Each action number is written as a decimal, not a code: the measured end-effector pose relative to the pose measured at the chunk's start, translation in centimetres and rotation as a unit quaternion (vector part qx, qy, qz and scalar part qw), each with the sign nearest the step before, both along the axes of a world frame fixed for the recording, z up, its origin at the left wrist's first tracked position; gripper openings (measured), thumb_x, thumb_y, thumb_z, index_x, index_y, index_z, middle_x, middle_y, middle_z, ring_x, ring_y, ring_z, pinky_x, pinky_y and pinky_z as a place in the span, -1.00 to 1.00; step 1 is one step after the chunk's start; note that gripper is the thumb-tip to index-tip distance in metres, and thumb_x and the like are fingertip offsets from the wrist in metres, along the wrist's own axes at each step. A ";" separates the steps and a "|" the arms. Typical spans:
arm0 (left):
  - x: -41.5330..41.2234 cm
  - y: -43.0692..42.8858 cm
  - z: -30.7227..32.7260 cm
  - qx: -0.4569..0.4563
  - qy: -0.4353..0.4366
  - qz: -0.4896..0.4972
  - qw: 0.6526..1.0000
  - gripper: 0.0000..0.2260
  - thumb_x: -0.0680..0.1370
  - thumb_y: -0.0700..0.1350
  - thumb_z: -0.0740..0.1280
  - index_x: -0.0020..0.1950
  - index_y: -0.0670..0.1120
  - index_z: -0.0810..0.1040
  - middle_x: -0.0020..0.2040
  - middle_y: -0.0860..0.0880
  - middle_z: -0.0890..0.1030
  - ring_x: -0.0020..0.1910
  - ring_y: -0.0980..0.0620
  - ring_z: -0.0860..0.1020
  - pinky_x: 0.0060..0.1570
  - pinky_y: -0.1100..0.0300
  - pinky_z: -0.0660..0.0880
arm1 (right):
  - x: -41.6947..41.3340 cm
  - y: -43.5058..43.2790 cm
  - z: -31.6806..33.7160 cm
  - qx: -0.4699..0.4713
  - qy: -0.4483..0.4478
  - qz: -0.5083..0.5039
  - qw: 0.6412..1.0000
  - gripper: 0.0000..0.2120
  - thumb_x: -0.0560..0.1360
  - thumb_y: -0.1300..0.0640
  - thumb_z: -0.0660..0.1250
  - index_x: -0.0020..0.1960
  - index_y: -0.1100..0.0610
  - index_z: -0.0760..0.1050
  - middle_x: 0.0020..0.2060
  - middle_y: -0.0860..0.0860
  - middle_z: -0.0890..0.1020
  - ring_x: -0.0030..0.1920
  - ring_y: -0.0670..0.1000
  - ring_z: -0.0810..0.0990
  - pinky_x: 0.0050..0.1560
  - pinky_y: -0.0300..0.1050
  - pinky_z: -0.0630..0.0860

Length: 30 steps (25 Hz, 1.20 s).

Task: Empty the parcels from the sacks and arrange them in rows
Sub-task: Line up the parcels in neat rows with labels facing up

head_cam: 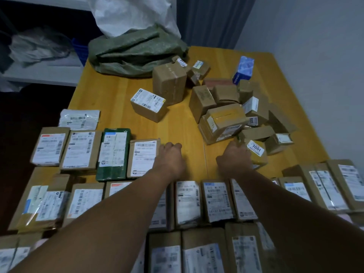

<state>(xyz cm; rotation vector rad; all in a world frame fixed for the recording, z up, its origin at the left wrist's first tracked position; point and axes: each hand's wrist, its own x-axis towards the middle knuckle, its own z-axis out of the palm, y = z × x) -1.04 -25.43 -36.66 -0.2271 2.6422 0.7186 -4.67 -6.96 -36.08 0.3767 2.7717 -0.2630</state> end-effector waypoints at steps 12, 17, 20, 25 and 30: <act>-2.0 8.8 -2.0 0.021 -0.041 0.057 0.997 -0.37 0.53 -0.26 0.20 0.59 -0.07 0.12 0.41 -0.16 0.35 0.40 -0.20 0.26 0.33 -0.05 0.31 | -3.8 11.0 -4.5 -0.035 -0.013 -0.073 0.997 -0.15 0.48 -0.22 0.39 0.54 0.15 0.07 0.39 0.31 0.32 0.37 0.32 0.36 0.34 0.17 0.36; -1.5 8.6 -1.8 0.006 -0.057 0.094 0.994 -0.49 0.54 -0.25 0.21 0.49 -0.16 0.22 0.36 -0.18 0.39 0.36 -0.20 0.30 0.29 -0.01 0.32 | -4.3 9.4 -3.5 -0.076 -0.001 -0.002 0.997 0.01 0.35 -0.26 0.47 0.54 0.16 0.04 0.38 0.28 0.38 0.35 0.30 0.40 0.32 0.14 0.43; -1.4 7.2 -1.0 -0.016 -0.062 0.109 0.992 -0.59 0.56 -0.22 0.24 0.40 -0.19 0.28 0.35 -0.20 0.39 0.35 -0.21 0.33 0.28 -0.01 0.33 | -3.8 6.5 -2.1 -0.131 -0.037 0.012 0.991 0.05 0.35 -0.27 0.45 0.60 -0.05 -0.10 0.46 0.31 0.25 0.33 0.34 0.44 0.31 0.14 0.46; -0.4 2.2 -0.5 -0.043 -0.050 0.147 0.987 -0.44 0.53 -0.23 0.26 0.52 -0.15 0.19 0.44 -0.18 0.31 0.40 -0.21 0.27 0.30 -0.07 0.34 | -3.0 0.9 -0.7 -0.250 -0.079 -0.015 0.965 -0.07 0.42 -0.20 0.41 0.62 -0.08 -0.02 0.41 0.21 0.27 0.29 0.26 0.46 0.19 -0.02 0.41; 0.4 -2.3 -1.5 -0.062 -0.027 0.145 0.987 -0.60 0.60 -0.14 0.21 0.44 -0.13 0.31 0.40 -0.19 0.34 0.40 -0.23 0.28 0.30 -0.07 0.33 | -2.2 -3.8 -4.4 -0.364 -0.099 -0.215 0.901 -0.20 0.38 -0.11 0.49 0.41 0.22 0.19 0.20 0.18 0.55 0.10 0.19 0.56 -0.06 0.00 0.52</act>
